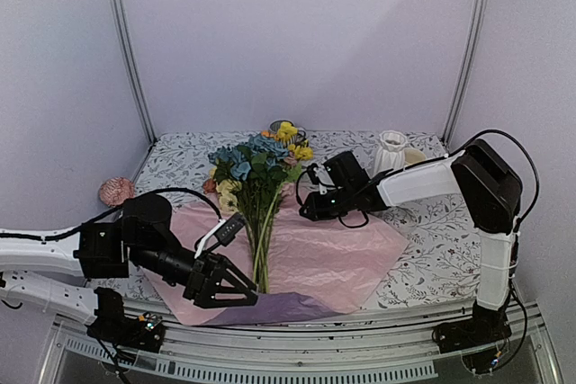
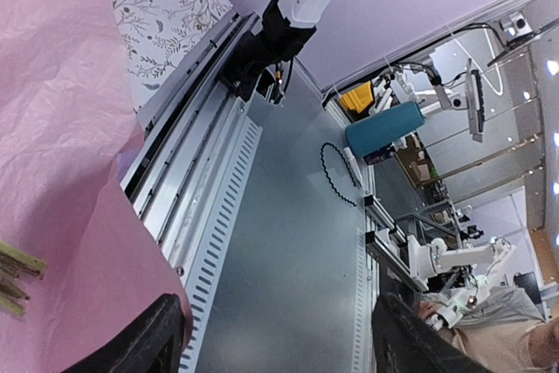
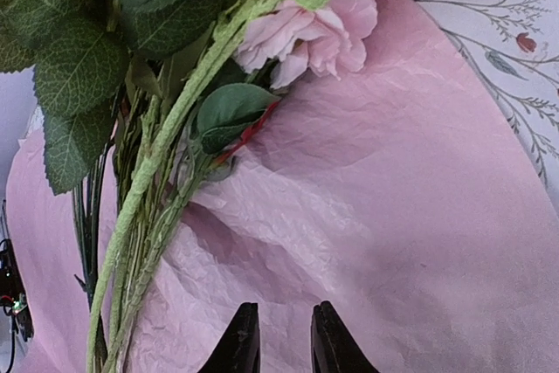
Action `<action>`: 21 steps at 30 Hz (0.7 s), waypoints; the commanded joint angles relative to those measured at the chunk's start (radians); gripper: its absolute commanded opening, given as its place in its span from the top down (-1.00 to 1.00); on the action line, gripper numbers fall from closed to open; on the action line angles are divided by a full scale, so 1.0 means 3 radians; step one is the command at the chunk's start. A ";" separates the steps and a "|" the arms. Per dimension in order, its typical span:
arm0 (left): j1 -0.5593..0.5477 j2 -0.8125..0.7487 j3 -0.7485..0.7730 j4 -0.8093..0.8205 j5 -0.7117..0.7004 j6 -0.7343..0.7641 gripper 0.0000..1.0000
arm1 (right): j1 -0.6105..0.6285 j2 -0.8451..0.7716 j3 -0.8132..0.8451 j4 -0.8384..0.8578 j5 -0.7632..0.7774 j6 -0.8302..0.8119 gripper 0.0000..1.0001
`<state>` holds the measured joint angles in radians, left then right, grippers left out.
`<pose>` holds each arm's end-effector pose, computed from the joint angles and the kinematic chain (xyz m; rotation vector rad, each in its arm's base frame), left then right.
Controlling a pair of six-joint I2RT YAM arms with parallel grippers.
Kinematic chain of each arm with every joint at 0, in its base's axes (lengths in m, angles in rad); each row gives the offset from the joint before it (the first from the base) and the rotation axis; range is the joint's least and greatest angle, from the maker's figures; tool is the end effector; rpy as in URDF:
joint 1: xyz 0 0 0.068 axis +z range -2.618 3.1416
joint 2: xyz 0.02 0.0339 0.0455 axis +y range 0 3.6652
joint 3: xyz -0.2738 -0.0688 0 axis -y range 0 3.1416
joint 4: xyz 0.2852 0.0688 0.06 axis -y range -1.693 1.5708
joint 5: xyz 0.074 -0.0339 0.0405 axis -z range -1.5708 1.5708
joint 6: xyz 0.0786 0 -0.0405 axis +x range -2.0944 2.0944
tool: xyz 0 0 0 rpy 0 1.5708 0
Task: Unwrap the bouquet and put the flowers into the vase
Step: Unfold the 1/4-folded wrapping paper from the folded wrapping paper.
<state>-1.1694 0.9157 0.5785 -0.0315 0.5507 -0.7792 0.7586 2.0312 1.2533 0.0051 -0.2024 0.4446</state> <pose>0.0691 -0.2680 0.2421 0.8903 2.1879 -1.6835 0.3484 0.3520 0.0960 -0.4918 2.4286 0.7980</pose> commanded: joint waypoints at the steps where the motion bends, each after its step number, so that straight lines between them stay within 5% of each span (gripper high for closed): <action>1: -0.0181 0.0073 -0.0170 0.0044 0.0046 -0.0053 -0.50 | 0.0011 -0.0071 -0.0026 -0.0056 -0.0438 -0.0209 0.56; 4: -0.0198 0.0080 -0.0138 -0.0015 -0.0005 -0.0017 -0.48 | 0.0173 -0.0251 -0.0204 0.0033 -0.0791 -0.0382 0.56; 10: -0.0104 -0.0117 0.0360 -0.0886 -0.1188 0.0384 -0.49 | 0.0659 -0.0630 -0.0635 0.0144 -0.1050 -0.0443 0.60; 21: 0.0855 -0.0156 0.0502 -0.1388 -0.2057 0.0333 -0.50 | 0.1649 -0.0870 -0.0910 -0.0032 -0.1246 -0.0639 0.60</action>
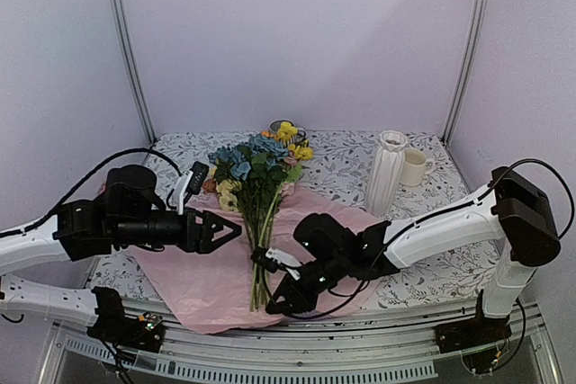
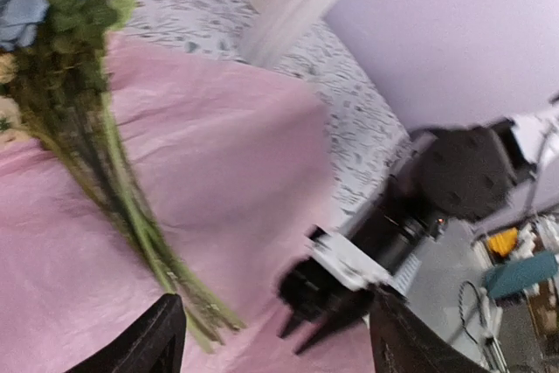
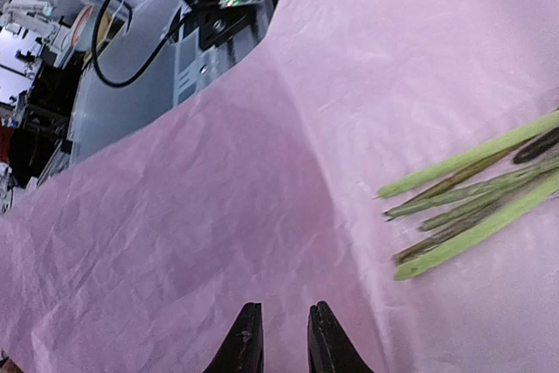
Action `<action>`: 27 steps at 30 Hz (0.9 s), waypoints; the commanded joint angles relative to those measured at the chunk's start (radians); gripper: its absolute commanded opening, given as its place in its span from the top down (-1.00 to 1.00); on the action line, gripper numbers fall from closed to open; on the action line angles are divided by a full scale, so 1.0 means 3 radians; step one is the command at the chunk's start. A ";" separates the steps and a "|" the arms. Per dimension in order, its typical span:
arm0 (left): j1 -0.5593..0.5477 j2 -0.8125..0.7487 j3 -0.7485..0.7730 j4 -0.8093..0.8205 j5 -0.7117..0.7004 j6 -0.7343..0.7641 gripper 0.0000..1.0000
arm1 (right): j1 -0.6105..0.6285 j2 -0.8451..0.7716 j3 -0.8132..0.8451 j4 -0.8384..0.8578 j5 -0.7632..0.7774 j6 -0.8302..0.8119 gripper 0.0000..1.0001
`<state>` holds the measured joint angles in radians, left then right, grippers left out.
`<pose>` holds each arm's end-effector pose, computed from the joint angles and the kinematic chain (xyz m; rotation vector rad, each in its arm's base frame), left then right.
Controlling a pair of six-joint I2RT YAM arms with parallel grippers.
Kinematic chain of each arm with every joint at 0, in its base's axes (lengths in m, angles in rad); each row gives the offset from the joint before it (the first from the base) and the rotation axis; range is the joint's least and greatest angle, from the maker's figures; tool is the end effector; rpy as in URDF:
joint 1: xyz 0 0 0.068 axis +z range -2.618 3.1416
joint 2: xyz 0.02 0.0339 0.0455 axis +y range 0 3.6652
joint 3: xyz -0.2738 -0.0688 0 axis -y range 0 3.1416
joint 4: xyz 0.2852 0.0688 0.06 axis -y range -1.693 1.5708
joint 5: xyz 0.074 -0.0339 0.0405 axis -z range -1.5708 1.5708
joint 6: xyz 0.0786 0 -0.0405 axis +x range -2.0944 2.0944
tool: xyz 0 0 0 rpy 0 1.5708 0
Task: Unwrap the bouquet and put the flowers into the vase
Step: Unfold the 1/4-folded wrapping paper from the folded wrapping paper.
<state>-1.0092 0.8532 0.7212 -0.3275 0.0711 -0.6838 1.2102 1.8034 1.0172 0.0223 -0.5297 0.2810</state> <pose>0.1375 -0.2291 0.2741 0.4088 2.1869 -1.0868 0.1144 0.4159 0.1224 -1.4347 2.1905 1.2716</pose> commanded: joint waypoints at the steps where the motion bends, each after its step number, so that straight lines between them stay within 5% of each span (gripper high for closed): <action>1: 0.0395 0.0074 0.0001 -0.0415 -0.0500 0.0011 -0.50 | 0.0198 -0.0107 -0.0133 -0.0140 -0.0143 -0.0095 0.60; 9: 0.0743 0.0350 -0.0339 0.0058 -0.0353 0.0007 -0.50 | 0.0363 -0.0080 -0.0164 -0.0485 0.0105 -0.0090 0.60; 15: 0.0792 0.0605 -0.0504 0.0550 -0.0029 -0.0027 -0.47 | 0.0352 -0.0539 -0.0262 -0.0243 0.0523 -0.0055 0.55; 21: 0.0787 0.1042 -0.0563 0.0944 0.0265 -0.0004 0.18 | 0.0111 -0.0789 -0.0273 -0.0238 0.1459 0.0253 0.55; 27: 0.0781 0.1537 -0.0410 0.1112 0.0291 0.0042 0.22 | 0.0057 -0.0994 -0.0415 0.0131 0.2230 0.0808 0.56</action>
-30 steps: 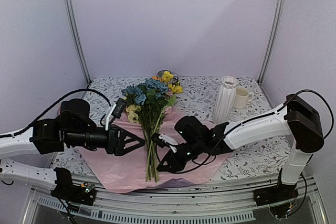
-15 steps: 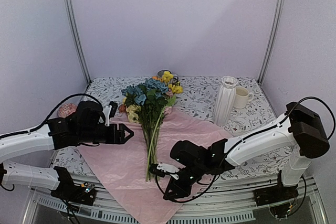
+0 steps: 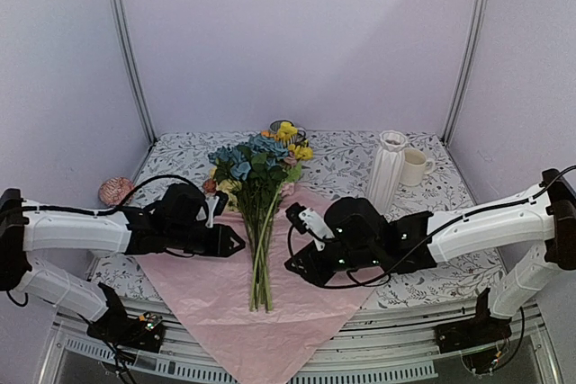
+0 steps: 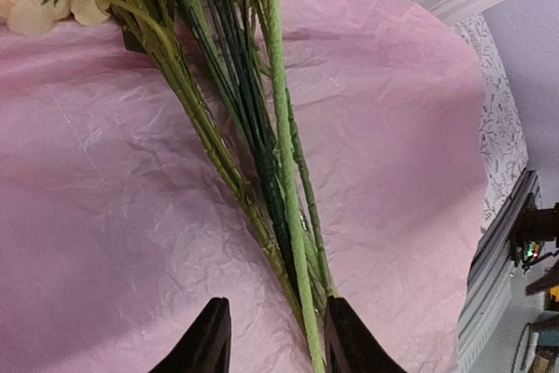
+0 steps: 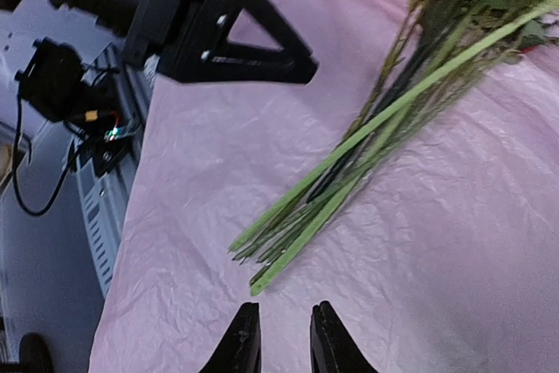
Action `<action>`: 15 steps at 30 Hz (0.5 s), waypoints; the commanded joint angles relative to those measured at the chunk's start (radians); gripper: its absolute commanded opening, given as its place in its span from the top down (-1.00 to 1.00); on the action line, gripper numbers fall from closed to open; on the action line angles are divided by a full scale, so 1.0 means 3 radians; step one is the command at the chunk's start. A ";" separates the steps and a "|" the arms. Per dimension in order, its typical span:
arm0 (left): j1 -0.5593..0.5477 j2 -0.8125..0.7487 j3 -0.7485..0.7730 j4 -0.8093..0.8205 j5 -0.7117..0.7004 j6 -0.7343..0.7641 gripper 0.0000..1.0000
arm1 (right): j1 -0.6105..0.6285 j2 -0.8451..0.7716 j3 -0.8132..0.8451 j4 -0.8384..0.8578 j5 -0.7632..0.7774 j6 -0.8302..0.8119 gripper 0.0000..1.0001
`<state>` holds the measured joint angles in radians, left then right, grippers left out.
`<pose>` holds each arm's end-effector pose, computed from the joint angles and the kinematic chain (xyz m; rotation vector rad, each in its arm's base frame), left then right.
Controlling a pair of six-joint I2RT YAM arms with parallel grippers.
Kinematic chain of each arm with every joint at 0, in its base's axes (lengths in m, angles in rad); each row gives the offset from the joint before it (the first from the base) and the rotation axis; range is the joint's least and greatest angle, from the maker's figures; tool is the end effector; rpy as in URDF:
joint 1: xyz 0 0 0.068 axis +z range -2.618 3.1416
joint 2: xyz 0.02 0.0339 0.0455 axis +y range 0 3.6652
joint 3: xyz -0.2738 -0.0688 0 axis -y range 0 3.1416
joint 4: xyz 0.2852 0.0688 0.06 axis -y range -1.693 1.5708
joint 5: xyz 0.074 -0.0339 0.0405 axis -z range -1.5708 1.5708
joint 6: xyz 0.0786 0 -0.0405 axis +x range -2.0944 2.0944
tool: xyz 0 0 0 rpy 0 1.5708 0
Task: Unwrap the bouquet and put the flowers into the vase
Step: Unfold the 1/4-folded wrapping paper from the folded wrapping paper.
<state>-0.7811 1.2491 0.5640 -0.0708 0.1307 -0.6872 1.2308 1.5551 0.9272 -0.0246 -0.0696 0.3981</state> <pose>0.2078 -0.2205 0.1350 0.1871 2.4841 -0.8410 0.1292 0.3816 0.1757 -1.0086 2.1788 0.9206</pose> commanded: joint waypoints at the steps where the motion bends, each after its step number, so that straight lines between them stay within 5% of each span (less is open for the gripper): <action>1: 0.0010 0.0296 0.0145 0.0266 0.0055 0.0056 0.21 | -0.0010 -0.0194 -0.0147 0.0340 0.0794 0.0498 0.57; 15: -0.0190 0.1111 0.0587 0.0066 0.0040 0.0181 0.32 | -0.0013 -0.0217 -0.0347 0.0691 0.1193 0.0781 0.56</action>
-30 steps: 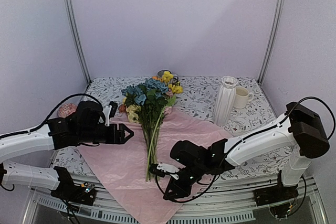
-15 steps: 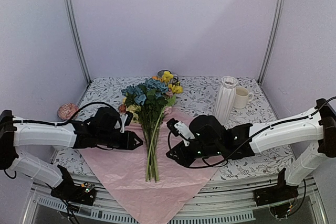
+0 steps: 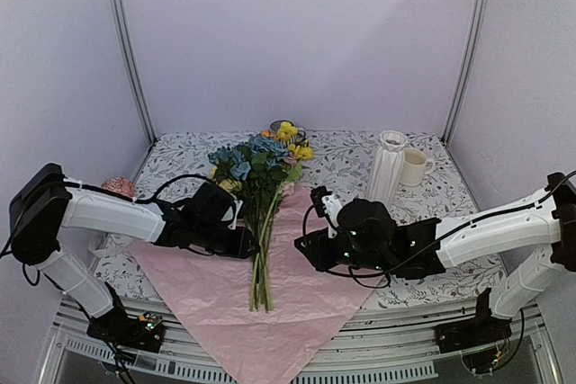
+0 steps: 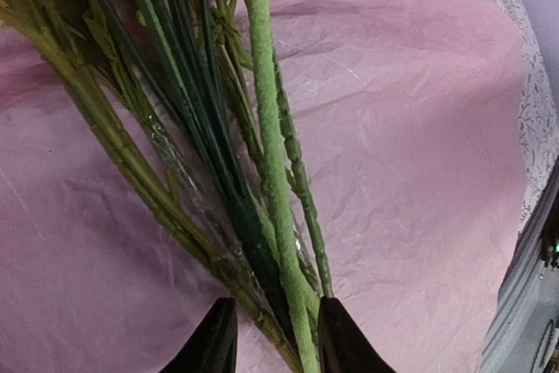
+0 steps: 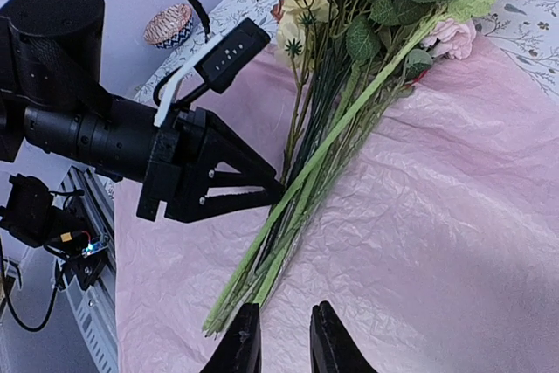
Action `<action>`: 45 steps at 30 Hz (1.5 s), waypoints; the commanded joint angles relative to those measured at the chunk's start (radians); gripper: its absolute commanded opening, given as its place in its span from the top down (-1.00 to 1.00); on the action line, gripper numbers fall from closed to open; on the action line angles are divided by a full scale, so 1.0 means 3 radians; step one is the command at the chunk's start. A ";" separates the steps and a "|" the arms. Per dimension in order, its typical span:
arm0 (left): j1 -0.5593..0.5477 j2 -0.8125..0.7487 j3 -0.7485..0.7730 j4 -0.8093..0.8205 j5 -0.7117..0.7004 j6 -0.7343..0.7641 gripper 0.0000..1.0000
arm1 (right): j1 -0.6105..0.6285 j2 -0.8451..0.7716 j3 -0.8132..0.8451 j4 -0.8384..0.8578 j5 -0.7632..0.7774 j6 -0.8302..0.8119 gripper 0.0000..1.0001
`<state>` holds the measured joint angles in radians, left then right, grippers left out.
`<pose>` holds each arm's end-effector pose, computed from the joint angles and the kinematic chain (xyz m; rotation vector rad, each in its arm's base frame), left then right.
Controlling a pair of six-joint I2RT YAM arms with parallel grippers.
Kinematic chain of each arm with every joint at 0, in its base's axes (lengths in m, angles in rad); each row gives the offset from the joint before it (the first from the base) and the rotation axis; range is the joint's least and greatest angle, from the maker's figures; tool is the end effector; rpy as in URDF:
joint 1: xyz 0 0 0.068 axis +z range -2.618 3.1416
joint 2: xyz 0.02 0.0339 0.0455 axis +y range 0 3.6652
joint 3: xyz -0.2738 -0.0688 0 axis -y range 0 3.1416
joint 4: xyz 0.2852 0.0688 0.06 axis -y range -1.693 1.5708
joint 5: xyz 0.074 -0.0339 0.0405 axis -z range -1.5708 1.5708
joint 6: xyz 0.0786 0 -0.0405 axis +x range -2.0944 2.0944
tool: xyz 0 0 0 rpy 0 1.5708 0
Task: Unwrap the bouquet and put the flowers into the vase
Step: Unfold the 1/4-folded wrapping paper from the folded wrapping paper, then pick up the fake flower from the flattened wrapping paper.
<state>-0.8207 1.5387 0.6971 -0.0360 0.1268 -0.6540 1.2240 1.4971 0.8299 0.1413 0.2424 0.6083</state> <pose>0.2266 -0.2578 0.0976 0.2768 2.5946 -0.7560 0.1506 0.3613 0.1818 -0.5177 2.1353 0.8386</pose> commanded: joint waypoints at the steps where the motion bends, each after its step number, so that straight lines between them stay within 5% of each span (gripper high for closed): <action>1: -0.0072 0.0176 0.0159 -0.0061 0.0055 0.0078 0.34 | 0.0007 -0.0022 -0.0022 0.0155 0.0152 0.0081 0.56; 6: -0.0166 0.0227 0.0237 -0.0129 0.0035 0.0089 0.51 | 0.0008 -0.0005 -0.0011 0.0159 0.0173 0.0054 0.56; 23: -0.0409 0.0452 0.0627 -0.0756 -0.0377 0.0102 0.57 | 0.0006 0.0055 -0.0061 0.0163 0.0201 0.0083 0.55; 28: -0.0421 0.0564 0.0724 -0.0843 -0.0415 0.0092 1.00 | 0.0006 0.0063 -0.0061 0.0163 0.0204 0.0089 0.55; 45: -0.0573 -0.0223 0.0858 -0.1130 -0.0741 0.0004 1.00 | -0.0026 -0.0279 -0.0076 0.0006 0.0567 0.0288 0.51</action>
<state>-0.9756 1.5276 0.9340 -0.3786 -0.0818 -0.6518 1.2224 1.4765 0.8158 0.1410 0.3393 0.6693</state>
